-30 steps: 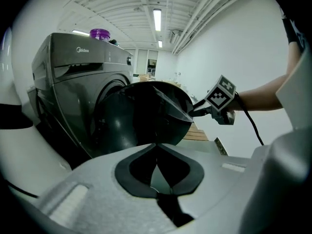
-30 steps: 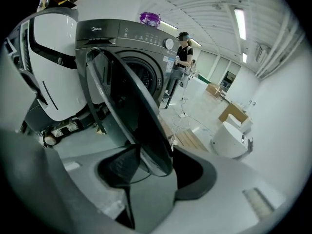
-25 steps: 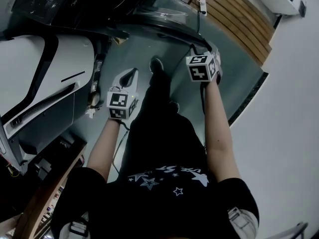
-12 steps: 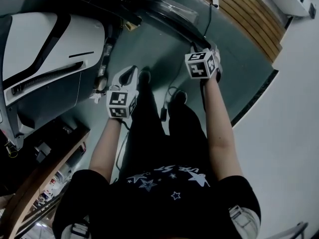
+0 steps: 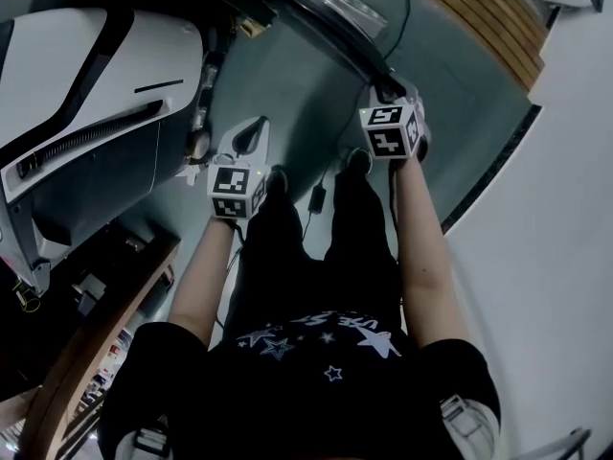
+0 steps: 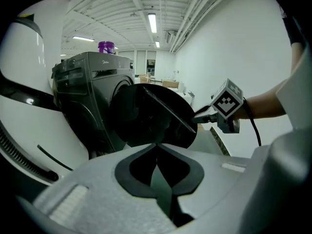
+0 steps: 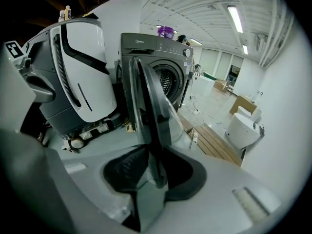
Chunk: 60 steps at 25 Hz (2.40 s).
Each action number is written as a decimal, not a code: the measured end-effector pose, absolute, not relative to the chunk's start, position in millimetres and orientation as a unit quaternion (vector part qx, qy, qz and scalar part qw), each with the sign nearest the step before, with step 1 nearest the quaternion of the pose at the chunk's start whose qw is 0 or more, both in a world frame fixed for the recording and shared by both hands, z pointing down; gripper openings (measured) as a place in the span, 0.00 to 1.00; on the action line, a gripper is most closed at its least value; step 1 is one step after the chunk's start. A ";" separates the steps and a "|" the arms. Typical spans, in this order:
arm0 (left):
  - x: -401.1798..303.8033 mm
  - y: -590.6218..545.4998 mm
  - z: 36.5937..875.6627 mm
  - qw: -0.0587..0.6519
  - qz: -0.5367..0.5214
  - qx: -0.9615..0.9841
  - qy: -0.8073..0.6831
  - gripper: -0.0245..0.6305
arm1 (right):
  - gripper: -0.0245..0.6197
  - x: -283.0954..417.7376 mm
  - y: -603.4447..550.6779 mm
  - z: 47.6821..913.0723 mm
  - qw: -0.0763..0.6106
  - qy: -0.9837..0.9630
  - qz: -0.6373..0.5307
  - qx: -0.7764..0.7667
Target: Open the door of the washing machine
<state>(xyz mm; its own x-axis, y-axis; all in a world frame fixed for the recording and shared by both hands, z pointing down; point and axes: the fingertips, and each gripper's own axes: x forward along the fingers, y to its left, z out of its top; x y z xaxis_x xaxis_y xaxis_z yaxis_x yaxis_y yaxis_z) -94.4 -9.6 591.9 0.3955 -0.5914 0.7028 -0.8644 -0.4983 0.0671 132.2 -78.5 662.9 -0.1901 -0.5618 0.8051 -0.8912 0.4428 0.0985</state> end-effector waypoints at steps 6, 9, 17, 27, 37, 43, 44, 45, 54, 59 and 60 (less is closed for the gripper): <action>-130.3 23.3 597.2 0.231 0.317 0.805 -0.446 0.05 | 0.17 92.0 -41.4 663.5 0.411 -0.743 0.210 0.485; -144.3 36.8 597.0 0.233 0.312 0.806 -0.446 0.05 | 0.16 72.1 -24.2 663.0 0.410 -0.743 0.215 0.483; -195.2 67.0 599.3 0.233 0.303 0.806 -0.452 0.05 | 0.15 11.1 8.6 662.0 0.400 -0.740 0.224 0.492; -259.7 95.1 595.7 0.235 0.291 0.802 -0.466 0.05 | 0.15 -63.2 34.4 663.6 0.366 -0.729 0.266 0.514; -321.7 114.6 602.6 0.240 0.291 0.799 -0.468 0.05 | 0.17 -127.8 42.7 662.3 0.349 -0.720 0.283 0.529; -349.7 120.0 598.8 0.238 0.285 0.801 -0.469 0.05 | 0.18 -152.5 44.7 662.3 0.350 -0.707 0.287 0.543; -352.8 121.2 597.6 0.240 0.283 0.802 -0.468 0.05 | 0.18 -155.0 45.8 661.2 0.351 -0.705 0.289 0.543; -355.1 122.5 596.4 0.243 0.282 0.802 -0.467 0.05 | 0.20 -156.6 47.3 658.9 0.352 -0.704 0.291 0.544; -343.7 115.8 561.4 0.230 0.268 0.823 -0.446 0.05 | 0.20 -145.5 72.2 606.1 0.353 -0.698 0.281 0.557; -323.0 109.6 525.2 0.218 0.245 0.834 -0.444 0.05 | 0.15 -125.1 77.4 561.1 0.328 -0.697 0.268 0.578; -318.1 109.2 518.6 0.214 0.243 0.836 -0.443 0.05 | 0.12 -119.1 77.4 550.7 0.322 -0.699 0.260 0.583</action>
<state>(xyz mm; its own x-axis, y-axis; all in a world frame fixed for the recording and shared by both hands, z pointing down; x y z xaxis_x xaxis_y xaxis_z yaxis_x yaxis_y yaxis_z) -318.1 109.2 518.6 0.4894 -0.6365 0.5961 -0.8445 -0.5164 0.1420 -119.1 77.4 550.7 -0.1132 -0.6472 0.7539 -0.9825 0.1857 0.0119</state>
